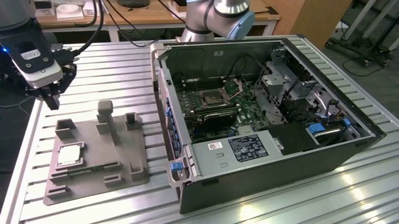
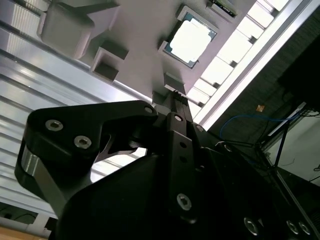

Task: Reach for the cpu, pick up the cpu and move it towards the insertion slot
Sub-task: 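Reach for the cpu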

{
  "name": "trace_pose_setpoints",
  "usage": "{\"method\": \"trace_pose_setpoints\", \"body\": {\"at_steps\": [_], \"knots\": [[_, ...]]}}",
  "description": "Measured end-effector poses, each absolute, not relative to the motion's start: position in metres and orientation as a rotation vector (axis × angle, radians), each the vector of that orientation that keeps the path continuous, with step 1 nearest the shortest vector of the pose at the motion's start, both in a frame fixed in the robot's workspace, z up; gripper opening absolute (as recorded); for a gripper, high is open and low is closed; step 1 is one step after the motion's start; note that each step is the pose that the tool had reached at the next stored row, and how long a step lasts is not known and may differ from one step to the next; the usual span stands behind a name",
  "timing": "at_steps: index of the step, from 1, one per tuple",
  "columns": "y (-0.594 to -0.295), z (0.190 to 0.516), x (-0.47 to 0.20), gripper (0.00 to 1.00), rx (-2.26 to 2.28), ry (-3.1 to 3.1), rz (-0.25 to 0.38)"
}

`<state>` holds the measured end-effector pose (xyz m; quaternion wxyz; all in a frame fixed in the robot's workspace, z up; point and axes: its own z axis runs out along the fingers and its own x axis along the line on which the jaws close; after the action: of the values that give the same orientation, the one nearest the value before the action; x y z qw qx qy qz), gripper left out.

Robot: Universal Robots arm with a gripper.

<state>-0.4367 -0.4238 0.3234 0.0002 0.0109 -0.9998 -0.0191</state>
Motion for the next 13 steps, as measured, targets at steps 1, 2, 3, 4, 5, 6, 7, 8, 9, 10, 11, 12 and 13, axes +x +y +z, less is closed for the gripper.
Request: {"method": "trace_pose_setpoints", "body": {"at_steps": [1,2,3,4,5,6,7,8,9,10,11,12,13], "knots": [[-0.4242,0.3228,-0.4373,0.11,0.034,-3.14,-0.06],[-0.4245,0.3221,-0.438,0.11,0.035,-3.14,-0.06],[-0.4249,0.3215,-0.4388,0.11,0.035,-3.14,-0.06],[-0.4251,0.3209,-0.4396,0.11,0.035,-3.14,-0.06],[-0.4254,0.3204,-0.4402,0.11,0.035,-3.14,-0.06],[-0.4255,0.3199,-0.4408,0.11,0.035,-3.14,-0.06],[-0.4256,0.3195,-0.4414,0.11,0.035,-3.14,-0.06],[-0.4257,0.319,-0.4419,0.11,0.035,-3.14,-0.06],[-0.4257,0.3187,-0.4423,0.11,0.035,-3.14,-0.06],[-0.4257,0.3185,-0.4427,0.11,0.035,-3.14,-0.06],[-0.4257,0.3183,-0.4431,0.11,0.035,-3.14,-0.06],[-0.4257,0.3182,-0.4435,0.11,0.035,-3.14,-0.06],[-0.4257,0.3178,-0.4446,0.11,0.035,-3.14,-0.06]]}}
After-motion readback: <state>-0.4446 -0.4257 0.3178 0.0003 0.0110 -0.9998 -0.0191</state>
